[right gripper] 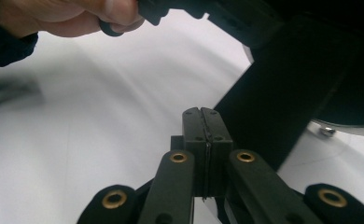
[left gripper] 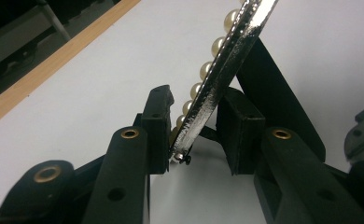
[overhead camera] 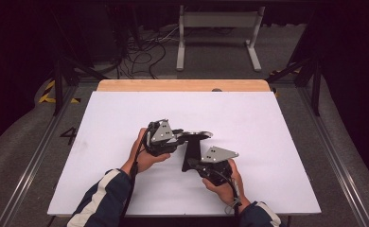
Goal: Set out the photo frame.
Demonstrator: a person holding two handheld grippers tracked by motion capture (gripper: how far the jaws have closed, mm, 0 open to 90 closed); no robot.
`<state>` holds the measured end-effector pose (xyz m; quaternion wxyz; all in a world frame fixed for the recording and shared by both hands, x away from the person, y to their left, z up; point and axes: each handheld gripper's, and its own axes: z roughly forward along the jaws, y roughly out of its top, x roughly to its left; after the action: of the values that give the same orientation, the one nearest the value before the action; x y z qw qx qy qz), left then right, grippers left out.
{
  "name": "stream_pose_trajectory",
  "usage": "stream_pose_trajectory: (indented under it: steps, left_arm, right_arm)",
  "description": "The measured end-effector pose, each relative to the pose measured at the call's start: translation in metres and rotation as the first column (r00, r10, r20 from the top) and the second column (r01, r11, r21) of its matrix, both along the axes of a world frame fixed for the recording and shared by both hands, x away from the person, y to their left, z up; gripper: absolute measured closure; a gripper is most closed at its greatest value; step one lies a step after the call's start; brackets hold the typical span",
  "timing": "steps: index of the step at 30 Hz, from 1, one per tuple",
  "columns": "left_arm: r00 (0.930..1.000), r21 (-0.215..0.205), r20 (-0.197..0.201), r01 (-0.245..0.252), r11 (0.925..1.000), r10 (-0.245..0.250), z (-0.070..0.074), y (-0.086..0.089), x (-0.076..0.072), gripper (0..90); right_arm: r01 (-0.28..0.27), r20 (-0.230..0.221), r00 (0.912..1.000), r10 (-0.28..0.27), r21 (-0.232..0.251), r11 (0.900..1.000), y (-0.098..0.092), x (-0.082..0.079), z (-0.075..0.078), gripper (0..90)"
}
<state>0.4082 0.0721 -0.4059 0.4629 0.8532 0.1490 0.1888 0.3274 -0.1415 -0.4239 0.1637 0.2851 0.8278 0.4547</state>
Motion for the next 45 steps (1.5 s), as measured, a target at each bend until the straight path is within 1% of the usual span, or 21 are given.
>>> stream_pose_trajectory:
  steps: [2,3,4,6,9,10,11,13,14,15,16,19,20,21,24,26,28,31,36,38,45]
  left_arm:
    - [1.0,-0.002,0.005,-0.006,1.0,0.006,-0.001,-0.001,0.0,66.6]
    - [1.0,-0.002,0.006,-0.007,1.0,0.007,-0.001,-0.001,-0.001,66.5]
    - [1.0,-0.005,0.005,-0.006,1.0,0.006,-0.001,-0.001,-0.001,66.5]
    - [1.0,-0.015,0.004,-0.009,0.9999,0.009,-0.002,0.0,-0.001,66.0]
    - [0.9999,-0.032,-0.013,-0.001,0.9995,0.0,-0.003,0.002,0.0,63.1]
    - [0.9999,-0.021,-0.011,0.004,0.9998,-0.004,-0.004,0.004,0.0,60.7]
    - [0.9999,-0.015,-0.014,0.004,0.9999,-0.005,-0.007,0.006,-0.002,55.9]
    - [0.9997,-0.024,-0.025,-0.005,0.9997,0.004,-0.012,0.01,-0.002,54.8]
    - [0.9994,-0.019,-0.035,-0.007,0.9998,0.006,-0.014,0.011,-0.001,53.8]
    - [0.9993,0.0,-0.036,-0.014,0.9999,0.014,-0.017,0.011,0.0,53.9]
    - [0.9993,0.0,-0.036,-0.014,0.9999,0.014,-0.017,0.011,0.0,53.9]
    - [0.9992,0.054,-0.029,-0.027,0.9982,0.028,-0.026,0.006,0.005,57.6]
    - [0.9992,0.054,-0.029,-0.027,0.9982,0.028,-0.026,0.006,0.005,58.5]
    - [0.9992,0.059,-0.016,-0.035,0.9976,0.036,-0.027,0.004,0.006,58.5]
    - [0.9986,0.058,0.0,-0.052,0.997,0.052,-0.028,0.003,0.007,66.2]
    - [0.9987,0.05,-0.009,-0.05,0.9975,0.051,-0.029,0.004,0.009,70.8]
    - [0.999,0.048,-0.009,-0.043,0.9979,0.044,-0.029,0.005,0.009,71.2]
    - [0.9991,0.063,0.005,-0.042,0.9971,0.042,-0.029,0.005,0.009,72.3]
    - [0.9992,0.082,0.008,-0.04,0.9959,0.039,-0.029,0.007,0.007,74.9]
    - [0.9992,0.084,0.009,-0.04,0.9957,0.04,-0.028,0.008,0.005,75.7]
    - [0.9987,0.102,0.015,-0.05,0.9935,0.049,-0.026,0.009,0.001,77.3]
  right_arm:
    - [0.001,-0.001,1.0,-0.001,-0.002,1.0,0.006,0.001,-0.002,90.0]
    - [0.005,0.01,0.9999,-0.005,-0.009,1.0,0.012,0.0,-0.004,90.0]
    - [0.005,0.01,0.9999,-0.005,-0.009,1.0,0.012,0.0,-0.004,90.0]
    - [0.011,0.033,0.9994,-0.01,-0.029,1.0,0.021,0.0,-0.007,90.0]
    - [0.013,0.052,0.9986,-0.011,-0.052,0.999,0.031,-0.001,-0.012,90.0]
    - [0.019,0.06,0.9981,-0.015,-0.06,0.998,0.034,-0.002,-0.013,90.0]
    - [0.033,0.085,0.996,-0.025,-0.091,0.995,0.041,-0.003,-0.016,90.0]
    - [0.04,0.092,0.9953,-0.03,-0.106,0.994,0.046,-0.005,-0.018,90.0]
    - [0.038,0.092,0.9954,-0.028,-0.113,0.993,0.048,-0.005,-0.02,90.0]
    - [0.04,0.089,0.9956,-0.03,-0.119,0.992,0.049,-0.006,-0.022,90.0]
    - [0.04,0.089,0.9956,-0.03,-0.119,0.992,0.049,-0.006,-0.022,90.0]
    - [0.062,0.088,0.9949,-0.05,-0.141,0.988,0.051,-0.006,-0.027,90.0]
    - [0.062,0.088,0.9949,-0.05,-0.141,0.988,0.051,-0.006,-0.027,90.0]
    - [0.065,0.085,0.9949,-0.054,-0.14,0.988,0.051,-0.006,-0.027,90.0]
    - [0.073,0.077,0.9951,-0.062,-0.144,0.987,0.05,-0.005,-0.028,90.0]
    - [0.084,0.066,0.995,-0.075,-0.146,0.986,0.048,-0.003,-0.029,90.0]
    - [0.087,0.052,0.9954,-0.081,-0.136,0.987,0.047,-0.002,-0.03,90.0]
    - [0.09,0.062,0.9947,-0.082,-0.146,0.985,0.048,-0.003,-0.031,90.0]
    - [0.106,0.056,0.9936,-0.098,-0.16,0.981,0.046,-0.004,-0.031,90.0]
    - [0.103,0.037,0.9945,-0.098,-0.15,0.983,0.043,-0.004,-0.032,90.0]
    - [0.111,0.028,0.9938,-0.108,-0.149,0.983,0.038,-0.004,-0.03,90.0]
